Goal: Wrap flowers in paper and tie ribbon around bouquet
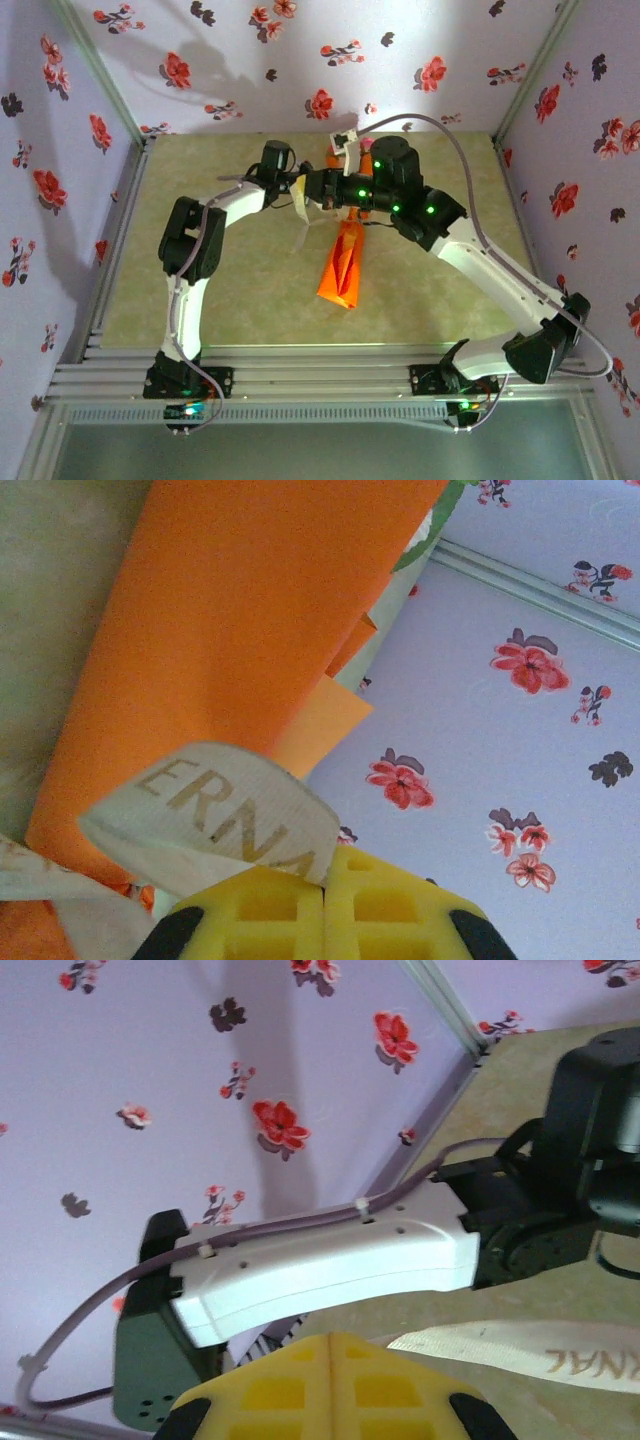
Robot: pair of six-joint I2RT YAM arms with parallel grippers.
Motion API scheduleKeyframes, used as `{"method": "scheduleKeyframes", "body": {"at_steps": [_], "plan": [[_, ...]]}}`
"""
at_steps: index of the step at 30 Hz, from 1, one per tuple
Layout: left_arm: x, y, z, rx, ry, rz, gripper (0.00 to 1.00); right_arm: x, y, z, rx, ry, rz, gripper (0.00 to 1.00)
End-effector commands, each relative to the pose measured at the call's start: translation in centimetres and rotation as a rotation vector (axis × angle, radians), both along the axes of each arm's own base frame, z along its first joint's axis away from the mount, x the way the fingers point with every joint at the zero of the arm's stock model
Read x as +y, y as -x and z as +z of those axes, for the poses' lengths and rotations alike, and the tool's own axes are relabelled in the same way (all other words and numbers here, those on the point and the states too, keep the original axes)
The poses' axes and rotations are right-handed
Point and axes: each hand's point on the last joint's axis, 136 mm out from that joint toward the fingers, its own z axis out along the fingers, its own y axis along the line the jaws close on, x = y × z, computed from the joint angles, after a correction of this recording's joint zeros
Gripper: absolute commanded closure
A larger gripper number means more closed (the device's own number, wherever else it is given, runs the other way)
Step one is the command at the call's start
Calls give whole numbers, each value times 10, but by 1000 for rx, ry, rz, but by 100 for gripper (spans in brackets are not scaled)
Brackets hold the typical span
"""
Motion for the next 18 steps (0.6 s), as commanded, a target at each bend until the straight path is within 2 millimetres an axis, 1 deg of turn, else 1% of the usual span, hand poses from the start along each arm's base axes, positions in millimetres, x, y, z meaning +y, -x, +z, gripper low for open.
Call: {"method": "scheduleKeyframes", "body": {"at_steps": [1, 3, 6, 8, 10, 12, 13, 15, 18], "plan": [[-2, -5, 3, -13, -10, 10, 100, 1, 22, 27, -56, -58, 63, 100], [-1, -3, 2, -11, -18, 10, 100, 2, 28, 27, -61, -48, 71, 100], [0, -1, 1, -10, -29, 12, 100, -1, 29, 16, -47, -30, 60, 100], [2, 1, 2, -10, -35, 16, 100, -10, 25, 8, -42, -12, 27, 100], [4, 3, 2, -11, -40, 21, 100, -24, 16, 2, -34, 7, -33, 100], [5, 3, 2, -12, -44, 27, 100, -43, 5, -1, -36, 24, -112, 100], [5, 3, 3, -13, -45, 29, 100, -58, -3, -2, -39, 34, -176, 100], [5, 3, 7, -22, -44, 35, 100, -93, -19, -7, -38, 63, -325, 100], [6, 1, 13, -32, -47, 40, 100, -148, -37, -20, 1, 127, -535, 100]]}}
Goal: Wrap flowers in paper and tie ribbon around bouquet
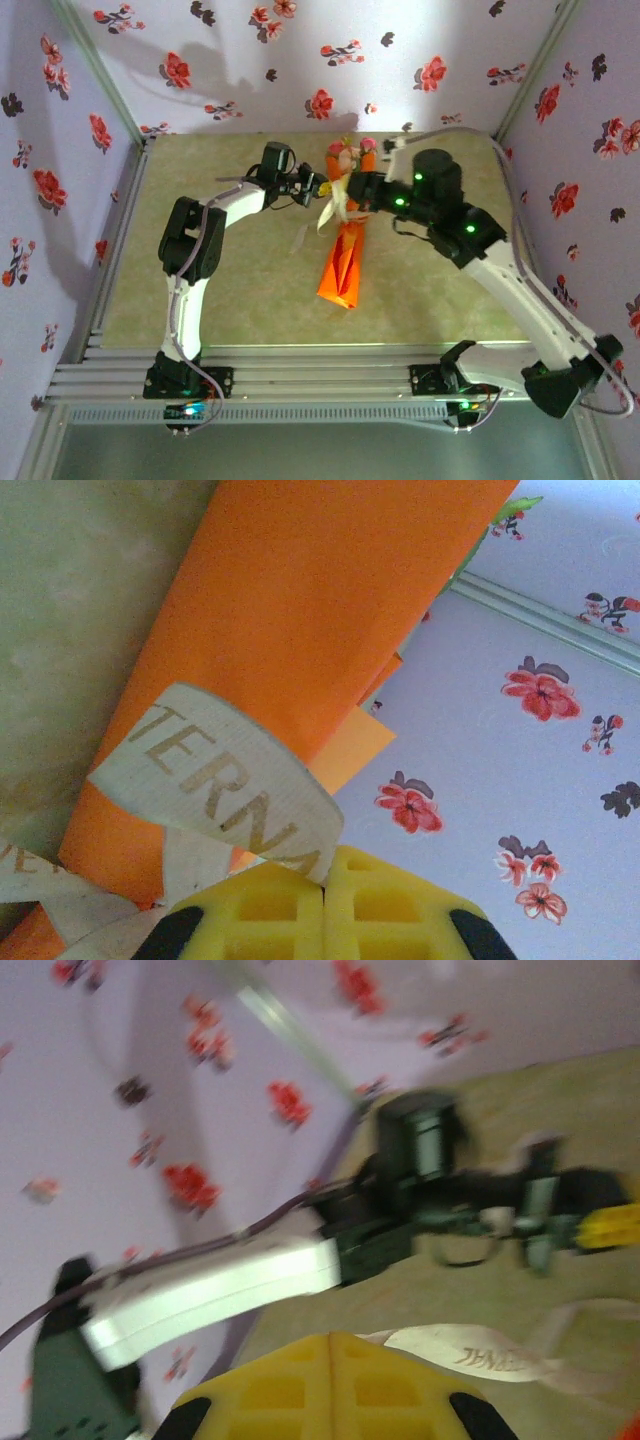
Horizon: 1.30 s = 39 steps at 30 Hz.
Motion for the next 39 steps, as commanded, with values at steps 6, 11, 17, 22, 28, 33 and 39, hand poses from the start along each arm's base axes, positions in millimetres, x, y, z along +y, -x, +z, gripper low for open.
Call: {"method": "scheduleKeyframes", "body": {"at_steps": [6, 11, 17, 22, 28, 33, 39], "plan": [[-1, 7, 24, -46, -16, -8, 100, -116, -38, -47, 187, 97, -430, 100], [-2, 10, 25, -41, -21, -12, 100, -153, -54, -70, 300, 100, -582, 100], [2, 13, 29, -39, -47, -7, 100, -197, -69, -88, 392, 97, -731, 100], [9, 20, 27, -25, -87, 0, 100, -217, -82, -115, 492, 81, -780, 100], [16, 28, 26, -20, -110, 21, 100, -258, -74, -150, 588, 93, -929, 100], [10, 35, 31, -21, -93, 16, 100, -260, -36, -228, 829, 123, -976, 69], [10, 46, 31, 13, -84, 29, 100, -237, 1, -237, 835, 118, -999, 45]]}}
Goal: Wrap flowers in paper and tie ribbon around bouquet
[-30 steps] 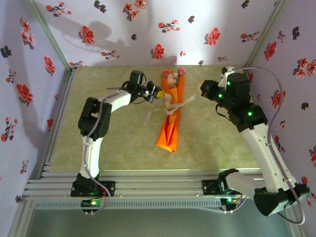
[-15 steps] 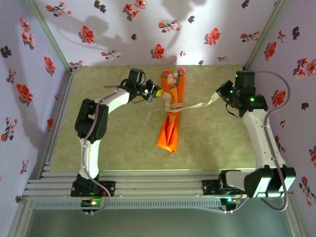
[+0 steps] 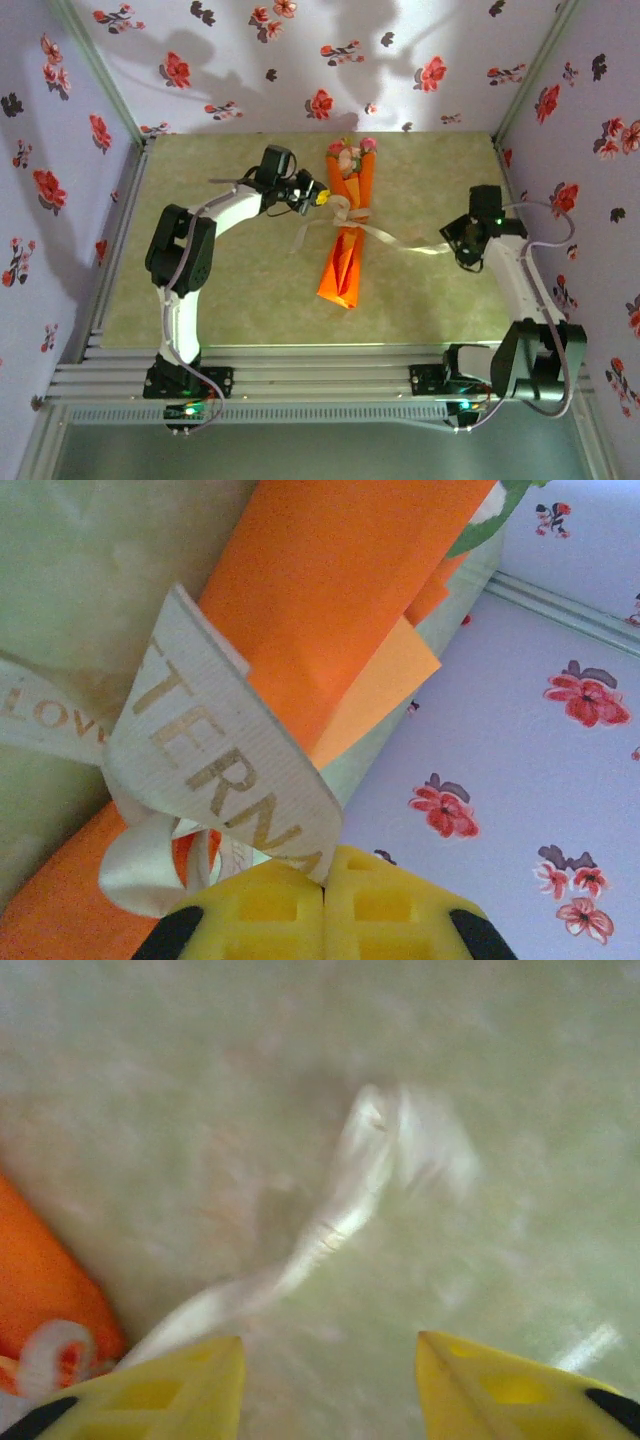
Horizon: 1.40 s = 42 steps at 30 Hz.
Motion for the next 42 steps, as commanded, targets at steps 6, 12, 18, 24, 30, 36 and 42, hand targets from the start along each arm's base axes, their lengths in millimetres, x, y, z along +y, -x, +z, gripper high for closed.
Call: {"method": "scheduleKeyframes", "body": {"at_steps": [6, 12, 18, 24, 30, 36, 42], "plan": [[15, 14, 23, -9, -17, 58, 100, 113, 3, 5, -134, -313, -14, 48], [19, 13, 25, -9, -7, 74, 100, 183, -44, 7, -185, -560, -40, 49], [18, 10, 29, -18, 2, 78, 100, 213, -67, -7, -150, -683, -117, 54], [18, 10, 32, -23, 8, 77, 100, 223, -87, -15, -143, -676, -108, 63], [17, 12, 34, -26, 12, 71, 100, 217, -96, -25, -131, -640, -105, 67], [17, 12, 36, -28, 15, 71, 100, 217, -100, -31, -108, -637, -102, 69], [17, 12, 39, -32, 19, 71, 100, 218, -99, -41, -91, -636, -117, 71]]}}
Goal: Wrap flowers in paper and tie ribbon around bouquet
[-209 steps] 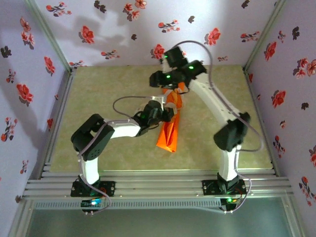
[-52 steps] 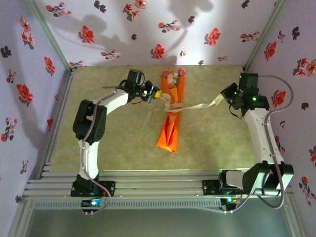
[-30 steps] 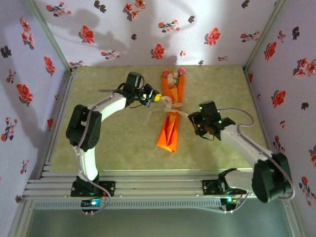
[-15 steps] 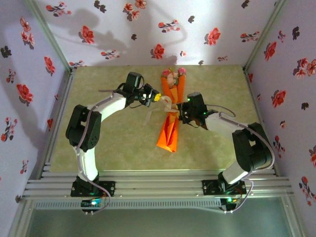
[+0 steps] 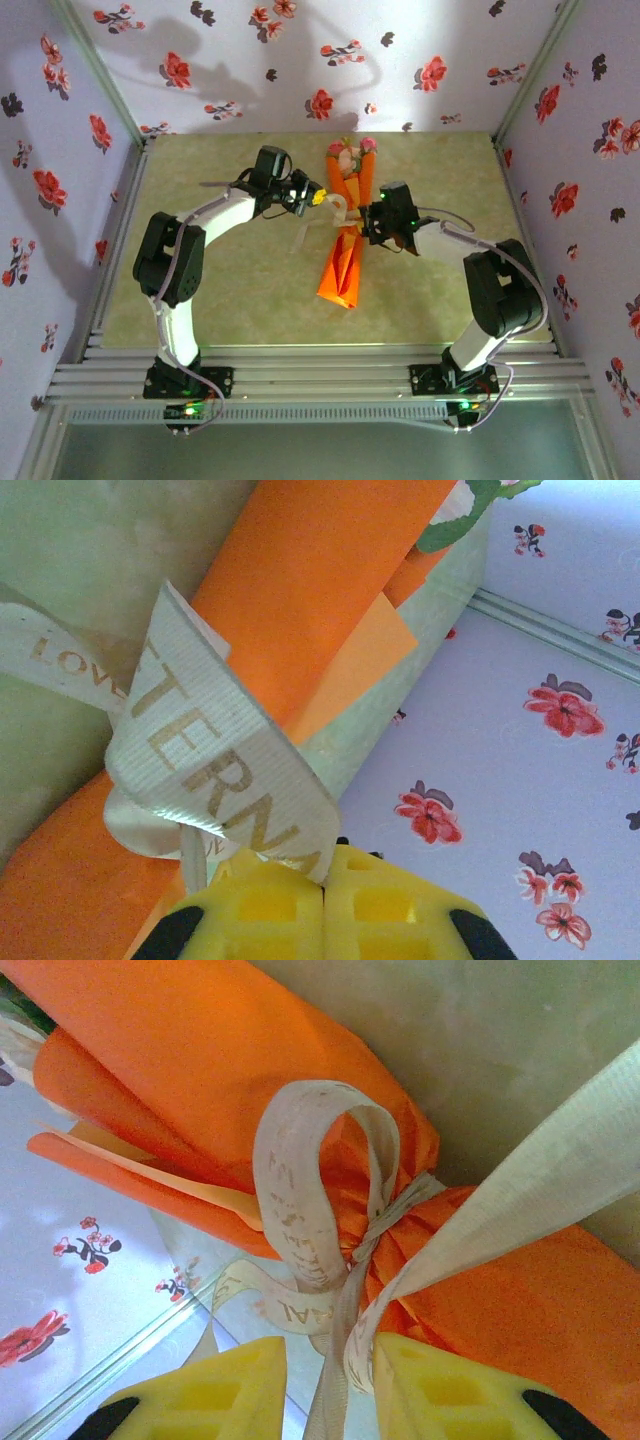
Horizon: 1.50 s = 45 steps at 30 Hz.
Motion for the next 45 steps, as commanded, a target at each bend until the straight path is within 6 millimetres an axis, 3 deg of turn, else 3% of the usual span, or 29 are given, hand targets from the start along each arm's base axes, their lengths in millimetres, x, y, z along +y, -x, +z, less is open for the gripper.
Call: {"method": "scheduleKeyframes", "body": {"at_steps": [1, 8, 13, 16, 21, 29, 45], "plan": [[3, 1, 20, -34, 21, 7, 100, 3, -2, -5, 14, 3, 8, 71], [3, 0, 22, -39, 21, 7, 100, -1, 8, -7, 42, 38, 12, 67], [2, 0, 23, -40, 22, 8, 100, 1, -1, -17, 41, 26, 0, 71], [2, 0, 22, -36, 23, 7, 100, 3, -10, -15, 20, 23, -8, 76], [3, 0, 23, -37, 24, 8, 100, 0, -16, -4, 1, 56, -13, 100], [10, 0, 13, -15, 3, 30, 100, -19, -19, 28, -42, 105, -41, 100], [47, 12, -25, 128, -82, 142, 100, -48, -10, 23, -4, 143, -72, 100]]}}
